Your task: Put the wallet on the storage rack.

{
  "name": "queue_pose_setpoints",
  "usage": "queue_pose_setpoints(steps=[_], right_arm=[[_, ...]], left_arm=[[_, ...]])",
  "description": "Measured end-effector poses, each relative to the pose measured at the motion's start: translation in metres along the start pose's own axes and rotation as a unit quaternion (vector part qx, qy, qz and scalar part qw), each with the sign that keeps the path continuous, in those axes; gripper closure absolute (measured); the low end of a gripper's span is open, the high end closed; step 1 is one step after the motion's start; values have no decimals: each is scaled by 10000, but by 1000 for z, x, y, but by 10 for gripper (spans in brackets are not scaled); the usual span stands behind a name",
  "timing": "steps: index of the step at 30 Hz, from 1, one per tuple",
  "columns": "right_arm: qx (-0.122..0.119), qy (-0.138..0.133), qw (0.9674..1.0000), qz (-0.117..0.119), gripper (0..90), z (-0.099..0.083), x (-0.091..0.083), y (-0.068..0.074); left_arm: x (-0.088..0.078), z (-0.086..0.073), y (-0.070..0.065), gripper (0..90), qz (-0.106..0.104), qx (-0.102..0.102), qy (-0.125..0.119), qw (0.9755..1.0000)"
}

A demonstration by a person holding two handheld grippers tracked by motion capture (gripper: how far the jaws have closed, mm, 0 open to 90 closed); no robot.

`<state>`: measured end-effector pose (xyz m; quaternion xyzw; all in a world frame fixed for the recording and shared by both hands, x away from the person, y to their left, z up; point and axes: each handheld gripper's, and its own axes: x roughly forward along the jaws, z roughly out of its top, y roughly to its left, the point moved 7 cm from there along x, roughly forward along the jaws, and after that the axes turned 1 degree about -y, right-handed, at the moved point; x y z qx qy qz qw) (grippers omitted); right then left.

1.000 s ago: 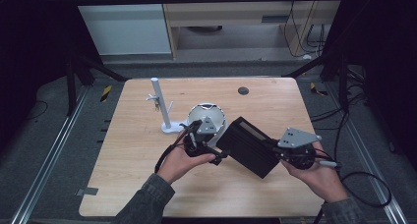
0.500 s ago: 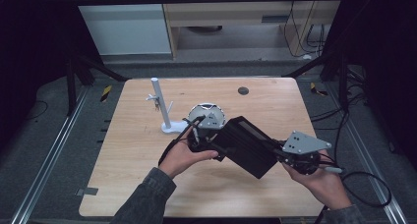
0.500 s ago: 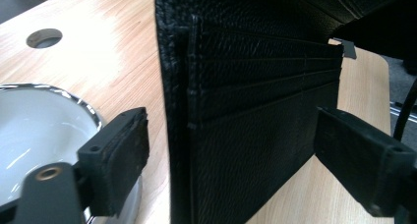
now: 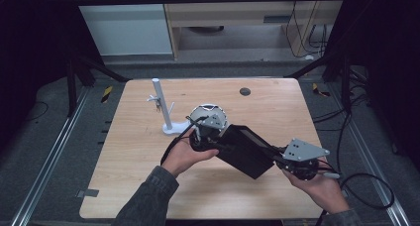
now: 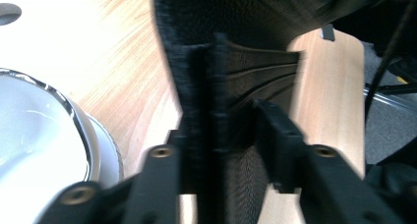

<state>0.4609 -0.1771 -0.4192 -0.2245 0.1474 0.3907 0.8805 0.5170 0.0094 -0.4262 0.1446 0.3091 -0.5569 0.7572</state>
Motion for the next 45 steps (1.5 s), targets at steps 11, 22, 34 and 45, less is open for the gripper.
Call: queue_pose_setpoints(steps=[11, 22, 34, 45], right_arm=[[336, 198, 9992, 132, 531, -27, 22, 11], [1533, 774, 9834, -591, 73, -74, 53, 8], [2181, 1500, 9529, -1481, 59, -116, 62, -14], [2311, 1744, 9460, -1458, 52, -130, 69, -14]], left_arm=[[-26, 29, -10, 801, 713, 254, 460, 9961], [-70, 48, -2, 801, 1144, 316, 486, 9917], [-111, 67, 14, 800, 1595, 282, 265, 9864], [-122, 74, 26, 800, 1817, 270, 205, 9828]])
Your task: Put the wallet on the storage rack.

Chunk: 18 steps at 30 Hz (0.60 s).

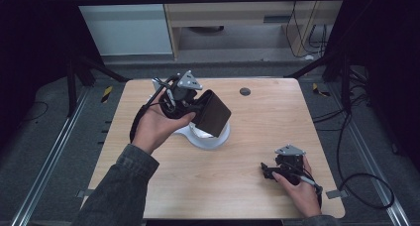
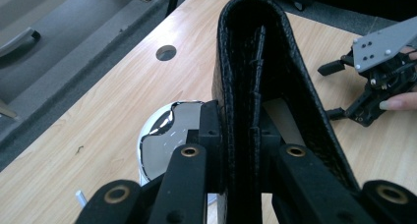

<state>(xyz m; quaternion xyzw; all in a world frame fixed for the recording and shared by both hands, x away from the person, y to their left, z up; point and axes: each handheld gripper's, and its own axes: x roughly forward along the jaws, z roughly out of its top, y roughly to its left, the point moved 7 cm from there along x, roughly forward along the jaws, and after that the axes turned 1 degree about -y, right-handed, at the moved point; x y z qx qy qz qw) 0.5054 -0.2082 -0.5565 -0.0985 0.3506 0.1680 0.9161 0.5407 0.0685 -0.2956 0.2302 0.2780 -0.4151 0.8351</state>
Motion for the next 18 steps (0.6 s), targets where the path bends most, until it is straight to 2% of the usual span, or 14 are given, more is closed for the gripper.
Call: queue_pose_setpoints(steps=[5, 6, 11, 18], right_arm=[[106, -1, 9999, 83, 26, -1, 3, -1], [260, -15, 9996, 146, 16, -2, 4, -2], [267, -5, 9996, 126, 15, -2, 4, -2], [271, -3, 9996, 127, 15, -3, 4, -2]], left_arm=[[1, -1, 7, 800, 100, -38, 37, 9999], [2, -3, 11, 800, 154, -83, 37, 9998], [6, -10, 19, 800, 212, -154, 135, 9996], [17, -18, 21, 799, 227, -194, 214, 9993]])
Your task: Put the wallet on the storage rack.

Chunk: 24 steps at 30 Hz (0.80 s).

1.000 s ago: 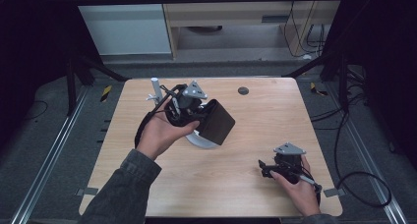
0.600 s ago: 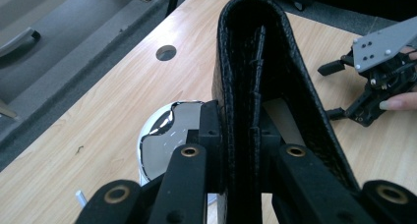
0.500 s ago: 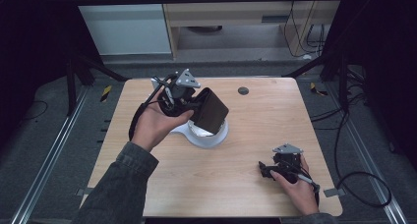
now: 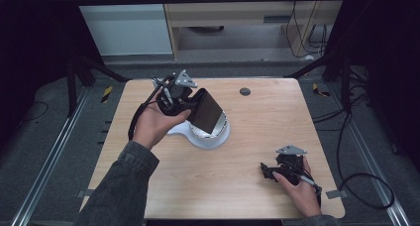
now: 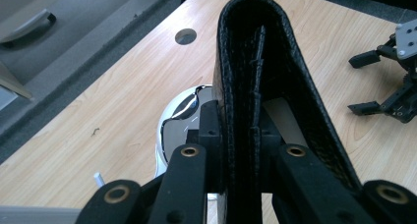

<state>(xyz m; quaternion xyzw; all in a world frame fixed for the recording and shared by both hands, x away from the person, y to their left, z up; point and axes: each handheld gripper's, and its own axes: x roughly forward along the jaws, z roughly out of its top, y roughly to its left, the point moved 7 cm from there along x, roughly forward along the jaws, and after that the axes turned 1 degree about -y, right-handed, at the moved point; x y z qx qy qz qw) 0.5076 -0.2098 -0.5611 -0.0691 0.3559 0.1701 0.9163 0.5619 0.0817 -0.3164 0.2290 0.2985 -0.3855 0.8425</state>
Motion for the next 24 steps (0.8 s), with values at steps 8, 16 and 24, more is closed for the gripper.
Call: queue_pose_setpoints(steps=[8, 16, 24], right_arm=[[-11, 0, 10000, 1, 16, -1, -1, 0], [-11, 0, 10000, 8, 16, -1, -1, 1], [-5, 5, 10000, 4, 15, -1, -1, 1]], left_arm=[[23, -10, 5, 799, 31, -65, 233, 9997], [54, -19, 11, 798, -125, -235, 499, 9984], [68, -19, 13, 794, -237, -402, 550, 9974]])
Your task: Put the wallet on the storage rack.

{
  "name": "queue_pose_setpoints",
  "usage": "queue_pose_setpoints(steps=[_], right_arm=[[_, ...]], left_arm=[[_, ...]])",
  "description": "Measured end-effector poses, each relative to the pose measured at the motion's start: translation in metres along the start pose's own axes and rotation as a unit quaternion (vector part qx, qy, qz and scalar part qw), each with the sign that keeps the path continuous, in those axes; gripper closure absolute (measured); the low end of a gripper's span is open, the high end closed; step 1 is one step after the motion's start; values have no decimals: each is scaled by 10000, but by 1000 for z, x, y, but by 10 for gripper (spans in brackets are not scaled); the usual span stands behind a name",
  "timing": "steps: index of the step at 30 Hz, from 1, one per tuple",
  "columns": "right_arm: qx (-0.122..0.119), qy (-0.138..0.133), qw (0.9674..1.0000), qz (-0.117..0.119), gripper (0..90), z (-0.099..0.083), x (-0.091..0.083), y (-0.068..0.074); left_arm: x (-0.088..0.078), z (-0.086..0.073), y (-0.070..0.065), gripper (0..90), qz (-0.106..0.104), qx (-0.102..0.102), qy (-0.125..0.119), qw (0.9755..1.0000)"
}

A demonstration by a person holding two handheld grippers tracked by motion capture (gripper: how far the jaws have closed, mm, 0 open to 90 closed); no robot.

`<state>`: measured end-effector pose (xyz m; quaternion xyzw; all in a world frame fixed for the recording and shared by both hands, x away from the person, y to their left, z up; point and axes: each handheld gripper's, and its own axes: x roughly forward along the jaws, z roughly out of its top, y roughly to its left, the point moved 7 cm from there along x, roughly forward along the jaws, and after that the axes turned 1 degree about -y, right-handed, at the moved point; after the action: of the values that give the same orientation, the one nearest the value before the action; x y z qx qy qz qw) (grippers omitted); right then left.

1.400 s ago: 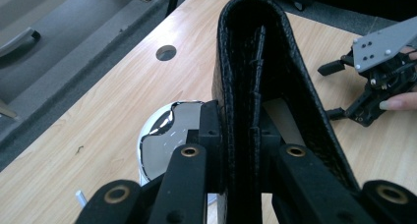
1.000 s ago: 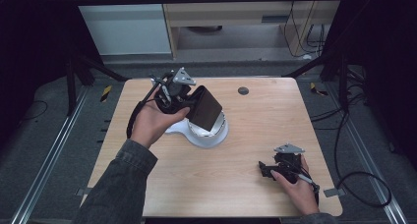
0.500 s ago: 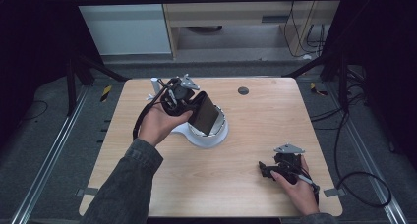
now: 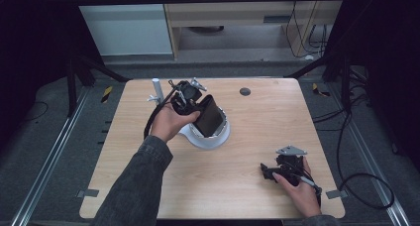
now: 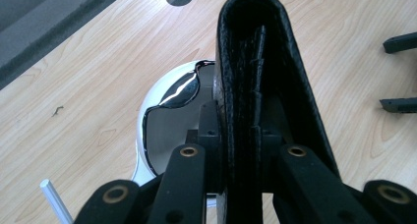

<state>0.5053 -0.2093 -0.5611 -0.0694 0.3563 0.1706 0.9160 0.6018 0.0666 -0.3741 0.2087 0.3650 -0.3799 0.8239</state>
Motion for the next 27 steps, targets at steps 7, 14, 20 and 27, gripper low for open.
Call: queue_pose_setpoints(steps=[7, 14, 20, 27], right_arm=[[11, -6, 10000, 1, 16, 0, 0, 0], [-34, -15, 10000, -2, 15, 0, 0, 0], [-22, -23, 10000, 13, 16, 0, 0, 1], [-49, -22, 10000, 15, 15, 0, 0, 1]], left_arm=[[7, 1, 10, 788, 22, -196, -15, 9998], [7, 1, 12, 675, 167, -204, -142, 9996], [-5, 2, 14, 655, 428, -161, -377, 9982], [-34, 7, 15, 625, 683, -86, -831, 9942]])
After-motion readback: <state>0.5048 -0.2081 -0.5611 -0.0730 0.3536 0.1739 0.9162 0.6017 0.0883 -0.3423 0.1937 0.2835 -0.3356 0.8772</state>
